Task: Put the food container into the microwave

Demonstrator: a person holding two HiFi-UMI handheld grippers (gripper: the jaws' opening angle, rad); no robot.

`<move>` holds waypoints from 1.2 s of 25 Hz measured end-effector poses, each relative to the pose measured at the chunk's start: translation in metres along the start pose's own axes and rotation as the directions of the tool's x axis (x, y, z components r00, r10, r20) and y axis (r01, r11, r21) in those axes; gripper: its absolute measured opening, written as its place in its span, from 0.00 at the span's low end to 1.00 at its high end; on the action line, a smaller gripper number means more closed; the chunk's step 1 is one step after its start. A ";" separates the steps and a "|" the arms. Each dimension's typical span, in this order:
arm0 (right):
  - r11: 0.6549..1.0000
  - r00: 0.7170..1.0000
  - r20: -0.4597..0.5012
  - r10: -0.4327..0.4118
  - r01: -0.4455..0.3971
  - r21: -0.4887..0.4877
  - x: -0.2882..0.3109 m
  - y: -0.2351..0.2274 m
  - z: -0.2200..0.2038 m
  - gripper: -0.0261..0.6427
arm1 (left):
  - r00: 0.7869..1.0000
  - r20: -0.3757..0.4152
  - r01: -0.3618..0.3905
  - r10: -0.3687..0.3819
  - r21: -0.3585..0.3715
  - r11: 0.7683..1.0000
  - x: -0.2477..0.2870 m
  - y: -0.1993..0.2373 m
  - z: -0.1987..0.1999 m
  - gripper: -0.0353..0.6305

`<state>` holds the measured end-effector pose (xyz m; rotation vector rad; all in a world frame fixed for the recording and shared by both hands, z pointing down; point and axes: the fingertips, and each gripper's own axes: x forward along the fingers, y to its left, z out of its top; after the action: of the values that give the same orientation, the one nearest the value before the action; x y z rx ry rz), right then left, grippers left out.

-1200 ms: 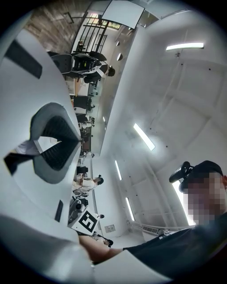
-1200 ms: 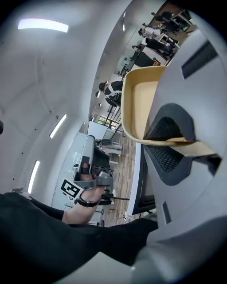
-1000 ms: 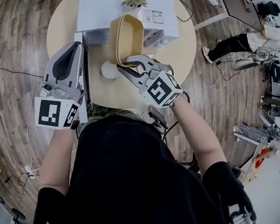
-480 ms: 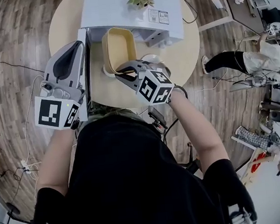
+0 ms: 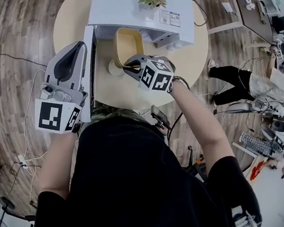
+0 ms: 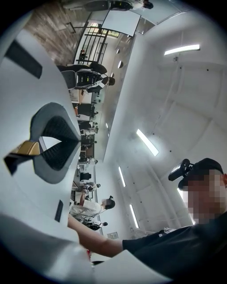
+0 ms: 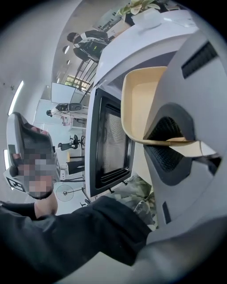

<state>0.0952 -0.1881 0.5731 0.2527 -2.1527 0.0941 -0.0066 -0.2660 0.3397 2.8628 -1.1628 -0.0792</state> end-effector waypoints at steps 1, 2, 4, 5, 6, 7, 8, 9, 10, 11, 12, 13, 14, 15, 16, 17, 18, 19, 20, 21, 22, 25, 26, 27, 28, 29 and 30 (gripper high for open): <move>1.000 1.000 -0.011 0.003 -0.003 -0.002 0.004 -0.004 -0.003 0.08 | 1.000 -0.003 -0.005 0.005 0.000 1.000 -0.001 0.001 -0.002 0.08; 1.000 1.000 -0.021 0.005 -0.005 -0.002 0.007 -0.008 -0.006 0.08 | 1.000 -0.006 -0.011 0.011 0.002 1.000 -0.002 0.003 -0.004 0.08; 1.000 0.999 -0.041 0.010 -0.010 0.002 0.014 -0.015 -0.011 0.08 | 1.000 -0.012 -0.025 0.025 0.004 1.000 -0.006 0.005 -0.006 0.08; 1.000 0.999 -0.050 0.013 -0.013 0.005 0.017 -0.019 -0.013 0.08 | 0.999 -0.016 -0.034 0.034 0.004 0.999 -0.009 0.006 -0.007 0.08; 1.000 0.998 -0.059 0.015 -0.015 0.008 0.020 -0.023 -0.016 0.08 | 0.999 -0.018 -0.041 0.041 0.005 0.999 -0.011 0.008 -0.007 0.08; 1.000 0.998 -0.068 0.015 -0.014 0.011 0.023 -0.029 -0.018 0.08 | 0.999 -0.021 -0.047 0.047 0.006 0.999 -0.012 0.009 -0.008 0.08; 1.000 0.997 -0.077 0.012 -0.011 0.014 0.025 -0.034 -0.020 0.08 | 0.998 -0.024 -0.051 0.052 0.007 0.999 -0.012 0.010 -0.008 0.08; 1.000 0.996 -0.085 0.009 -0.008 0.017 0.029 -0.039 -0.022 0.08 | 0.998 -0.028 -0.055 0.055 0.008 0.998 -0.013 0.011 -0.009 0.08; 1.000 0.996 -0.094 0.007 -0.005 0.022 0.033 -0.043 -0.025 0.08 | 0.998 -0.032 -0.057 0.058 0.008 0.998 -0.014 0.012 -0.011 0.08; 1.000 0.995 -0.102 0.006 -0.003 0.025 0.037 -0.047 -0.028 0.08 | 0.998 -0.036 -0.059 0.060 0.008 0.998 -0.014 0.013 -0.012 0.08; 1.000 0.994 -0.111 0.005 -0.002 0.028 0.040 -0.051 -0.032 0.08 | 0.997 -0.040 -0.061 0.061 0.008 0.998 -0.015 0.013 -0.014 0.08; 1.000 0.993 -0.118 0.004 -0.001 0.029 0.044 -0.055 -0.034 0.08 | 0.997 -0.042 -0.063 0.063 0.009 0.998 -0.015 0.014 -0.014 0.08; 1.000 0.992 -0.126 0.003 0.000 0.029 0.047 -0.059 -0.037 0.08 | 0.997 -0.044 -0.064 0.065 0.011 0.998 -0.015 0.015 -0.015 0.08; 1.000 0.991 -0.132 0.000 0.004 0.029 0.050 -0.064 -0.039 0.08 | 0.997 -0.046 -0.066 0.067 0.012 0.998 -0.016 0.016 -0.015 0.08; 1.000 0.991 -0.137 -0.005 0.009 0.029 0.052 -0.068 -0.040 0.08 | 0.996 -0.049 -0.069 0.070 0.013 0.998 -0.016 0.016 -0.016 0.08; 0.999 0.990 -0.142 -0.012 0.016 0.028 0.055 -0.072 -0.042 0.08 | 0.996 -0.052 -0.073 0.073 0.013 0.997 -0.017 0.017 -0.017 0.08; 0.999 0.989 -0.148 -0.022 0.026 0.025 0.057 -0.076 -0.043 0.08 | 0.995 -0.056 -0.076 0.077 0.013 0.997 -0.018 0.018 -0.018 0.08; 0.999 0.987 -0.157 -0.035 0.038 0.017 0.060 -0.080 -0.046 0.08 | 0.995 -0.060 -0.079 0.080 0.012 0.997 -0.019 0.019 -0.020 0.08; 0.999 0.984 -0.169 -0.052 0.054 0.005 0.062 -0.085 -0.049 0.08 | 0.995 -0.063 -0.082 0.083 0.011 0.997 -0.019 0.019 -0.022 0.08; 0.998 0.981 -0.182 -0.070 0.070 -0.005 0.065 -0.090 -0.052 0.08 | 0.994 -0.066 -0.085 0.085 0.010 0.996 -0.019 0.020 -0.023 0.08; 0.996 0.977 -0.192 -0.088 0.088 -0.011 0.067 -0.095 -0.056 0.08 | 0.994 -0.069 -0.087 0.087 0.009 0.996 -0.019 0.021 -0.024 0.08; 0.990 0.967 -0.213 -0.142 0.143 -0.007 0.073 -0.109 -0.064 0.08 | 0.993 -0.076 -0.093 0.094 0.008 0.996 -0.019 0.024 -0.026 0.08; 0.987 0.962 -0.221 -0.158 0.161 -0.006 0.074 -0.113 -0.067 0.08 | 0.993 -0.077 -0.094 0.095 0.008 0.996 -0.019 0.025 -0.026 0.08; 0.984 0.958 -0.228 -0.175 0.178 -0.005 0.076 -0.117 -0.070 0.08 | 0.992 -0.078 -0.095 0.095 0.007 0.995 -0.019 0.025 -0.026 0.08; 0.981 0.953 -0.234 -0.192 0.196 -0.006 0.076 -0.122 -0.072 0.08 | 0.992 -0.080 -0.095 0.096 0.007 0.995 -0.019 0.026 -0.027 0.08; 0.976 0.948 -0.238 -0.212 0.216 -0.008 0.077 -0.127 -0.074 0.08 | 0.992 -0.083 -0.096 0.097 0.006 0.995 -0.019 0.026 -0.028 0.08; 0.971 0.942 -0.240 -0.233 0.238 -0.012 0.078 -0.132 -0.074 0.08 | 0.991 -0.086 -0.098 0.098 0.007 0.995 -0.020 0.027 -0.028 0.08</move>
<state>0.1418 -0.3157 0.6751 0.4829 -1.8672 0.0048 -0.0380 -0.2702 0.3700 2.7748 -1.2849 0.0497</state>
